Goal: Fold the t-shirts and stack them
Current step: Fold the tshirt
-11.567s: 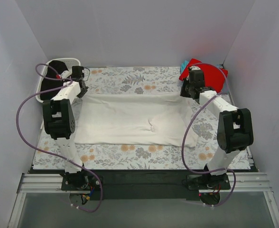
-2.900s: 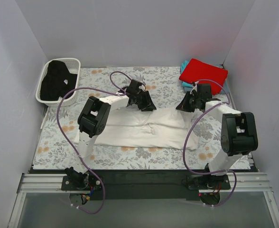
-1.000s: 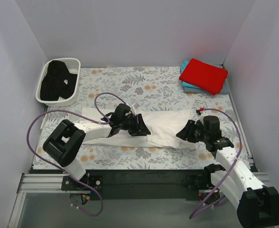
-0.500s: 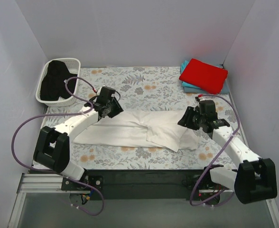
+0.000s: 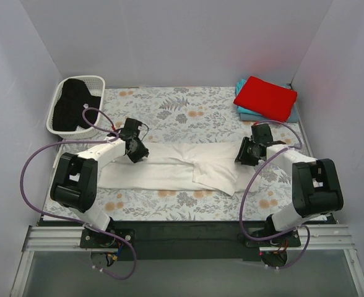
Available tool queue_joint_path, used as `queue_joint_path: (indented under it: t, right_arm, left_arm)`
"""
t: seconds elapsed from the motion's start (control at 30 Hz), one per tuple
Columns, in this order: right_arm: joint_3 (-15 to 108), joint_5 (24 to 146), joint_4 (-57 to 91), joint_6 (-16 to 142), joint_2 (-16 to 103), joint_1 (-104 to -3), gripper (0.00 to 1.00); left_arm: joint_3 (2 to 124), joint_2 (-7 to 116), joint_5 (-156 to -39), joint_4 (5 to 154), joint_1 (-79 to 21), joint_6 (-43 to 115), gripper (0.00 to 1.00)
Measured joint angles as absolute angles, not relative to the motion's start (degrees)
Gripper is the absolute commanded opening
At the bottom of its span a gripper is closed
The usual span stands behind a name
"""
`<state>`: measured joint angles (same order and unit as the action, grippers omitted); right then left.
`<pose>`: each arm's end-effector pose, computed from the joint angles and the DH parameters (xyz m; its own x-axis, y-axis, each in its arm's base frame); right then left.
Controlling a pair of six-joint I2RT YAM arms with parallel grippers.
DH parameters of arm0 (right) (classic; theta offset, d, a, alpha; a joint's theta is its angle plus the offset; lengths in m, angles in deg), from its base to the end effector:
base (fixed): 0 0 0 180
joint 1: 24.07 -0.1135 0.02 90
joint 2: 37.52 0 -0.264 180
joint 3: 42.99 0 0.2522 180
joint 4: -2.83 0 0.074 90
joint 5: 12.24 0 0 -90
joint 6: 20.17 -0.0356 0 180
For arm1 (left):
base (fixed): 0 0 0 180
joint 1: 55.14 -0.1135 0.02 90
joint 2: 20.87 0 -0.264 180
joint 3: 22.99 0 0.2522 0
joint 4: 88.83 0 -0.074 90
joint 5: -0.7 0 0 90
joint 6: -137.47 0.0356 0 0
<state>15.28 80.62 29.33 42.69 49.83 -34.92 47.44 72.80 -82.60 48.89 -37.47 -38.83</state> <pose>0.2846 0.0564 0.1643 -0.8194 0.3068 -0.4842 0.1776 0.9390 0.2945 0.3004 -0.0913 0.1779 -0.3108 -0.9412 -0.1327 -0.8489 0.3377 -0.4067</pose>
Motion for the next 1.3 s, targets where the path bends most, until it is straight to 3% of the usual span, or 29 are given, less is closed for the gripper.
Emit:
queue_joint_path:
  t: [0.53,0.8,1.07,1.3]
  right_arm:
    - [19.7,81.3,29.9,44.9,53.2,-31.2,0.40]
    - [24.8,77.0,33.5,44.9,49.5,-43.0,0.42]
    - [40.4,74.1,33.7,45.3,63.1,-55.4,0.40]
    - [43.5,72.9,35.8,46.0,68.6,-60.2,0.40]
  left_arm:
    - [44.6,63.9,-85.7,47.2,-39.0,-38.4,0.28]
    - [50.5,65.1,-82.6,44.8,-44.4,-40.0,0.28]
    - [47.9,70.2,-82.2,44.6,-50.8,-41.5,0.27]
    - [42.4,68.6,-82.2,43.7,-52.1,-41.9,0.27]
